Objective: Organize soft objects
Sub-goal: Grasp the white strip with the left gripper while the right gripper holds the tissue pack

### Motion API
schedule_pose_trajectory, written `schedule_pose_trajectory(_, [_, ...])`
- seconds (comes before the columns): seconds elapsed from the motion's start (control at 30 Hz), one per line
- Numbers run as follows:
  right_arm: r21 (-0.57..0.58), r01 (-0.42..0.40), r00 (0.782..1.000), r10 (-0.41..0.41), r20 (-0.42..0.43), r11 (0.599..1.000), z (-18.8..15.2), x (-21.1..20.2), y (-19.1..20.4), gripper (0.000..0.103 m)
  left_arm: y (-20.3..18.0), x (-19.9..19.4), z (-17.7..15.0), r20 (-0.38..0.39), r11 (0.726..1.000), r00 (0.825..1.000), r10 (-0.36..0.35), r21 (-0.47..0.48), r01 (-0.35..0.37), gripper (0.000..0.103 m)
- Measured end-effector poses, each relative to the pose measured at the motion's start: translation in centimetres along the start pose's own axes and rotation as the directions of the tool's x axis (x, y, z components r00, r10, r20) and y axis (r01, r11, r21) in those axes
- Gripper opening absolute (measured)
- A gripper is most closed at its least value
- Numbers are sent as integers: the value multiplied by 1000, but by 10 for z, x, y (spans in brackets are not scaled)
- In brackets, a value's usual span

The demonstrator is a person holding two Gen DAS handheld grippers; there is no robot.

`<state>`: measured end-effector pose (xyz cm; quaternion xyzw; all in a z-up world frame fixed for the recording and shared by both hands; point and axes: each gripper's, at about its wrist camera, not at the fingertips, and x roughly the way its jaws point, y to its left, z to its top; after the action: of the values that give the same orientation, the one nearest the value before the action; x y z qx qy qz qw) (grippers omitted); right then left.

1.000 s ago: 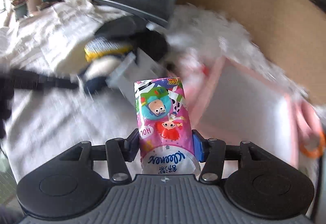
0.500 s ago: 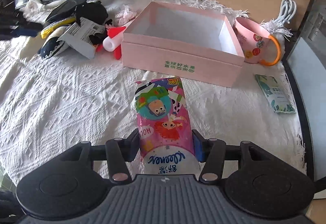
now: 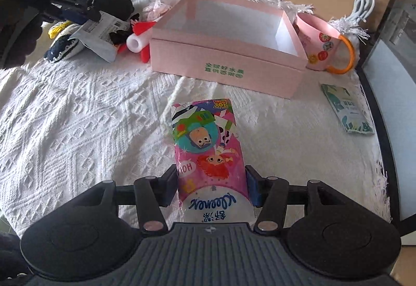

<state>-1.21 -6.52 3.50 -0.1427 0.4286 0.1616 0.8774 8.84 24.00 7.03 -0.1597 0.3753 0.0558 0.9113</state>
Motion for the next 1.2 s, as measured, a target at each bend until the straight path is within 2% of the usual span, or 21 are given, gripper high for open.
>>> schedule_pose_trajectory(0.1, [8, 2, 1000, -2, -4, 1000, 0, 2, -4, 53, -3, 14, 7, -26, 1000, 1000, 0, -8, 0, 36])
schedule_pose_trajectory(0.2, [19, 0, 1000, 0, -4, 1000, 0, 3, -7, 53, -5, 18, 12, -34, 999, 999, -34, -30, 33, 37])
schedule_pose_trajectory(0.33, [24, -9, 1000, 9, -8, 1000, 1, 7, -8, 53, -14, 8, 11, 10, 991, 991, -132, -11, 132, 37])
schedule_pose_trajectory(0.43, [23, -17, 1000, 17, -8, 1000, 2, 10, -7, 54, -21, 6, 13, 31, 987, 987, -160, 8, 160, 38])
schedule_pose_trajectory(0.5, [21, -21, 1000, 21, -6, 1000, 2, 12, -7, 54, -28, 10, 14, 43, 987, 986, -161, 24, 160, 38])
schedule_pose_trajectory(0.53, [21, -21, 1000, 21, -5, 1000, 2, 12, -6, 54, -30, 13, 14, 40, 988, 987, -154, 32, 152, 42])
schedule_pose_trajectory(0.6, [22, -21, 1000, 21, -2, 1000, 3, 13, -7, 54, -33, 22, 16, 16, 994, 995, -102, 35, 102, 46])
schedule_pose_trajectory(0.67, [29, -20, 1000, 20, -1, 999, 4, 13, -7, 54, -34, 33, 18, -24, 999, 1000, -5, 34, 6, 42])
schedule_pose_trajectory(0.7, [32, -21, 1000, 21, 0, 999, 4, 13, -8, 54, -32, 37, 18, -42, 1000, 999, -1, 18, 1, 42])
schedule_pose_trajectory(0.73, [35, -21, 1000, 21, 1, 999, 4, 14, -9, 54, -29, 42, 17, -71, 1000, 997, -28, -12, 27, 41])
schedule_pose_trajectory(0.8, [39, -21, 1000, 21, 4, 999, 3, 14, -10, 54, -26, 44, 16, -98, 996, 993, -72, -61, 66, 29])
schedule_pose_trajectory(0.83, [39, -23, 1000, 23, 6, 999, 3, 14, -10, 54, -27, 42, 16, -86, 993, 991, -100, -65, 94, 22])
schedule_pose_trajectory(0.87, [35, -24, 1000, 24, 8, 999, 3, 15, -10, 54, -29, 40, 15, -76, 990, 989, -129, -65, 124, 24])
schedule_pose_trajectory(0.93, [31, -21, 1000, 21, 12, 999, 5, 16, -10, 54, -31, 39, 14, -76, 984, 983, -170, -70, 164, 22])
schedule_pose_trajectory(1.07, [25, -11, 1000, 11, 21, 1000, 7, 17, -10, 54, -42, 43, 13, -94, 995, 991, -99, -32, 97, 18])
schedule_pose_trajectory(1.2, [0, -6, 999, 6, 35, 1000, 7, 14, -10, 53, -39, 46, 15, -97, 993, 989, -108, -64, 102, 18])
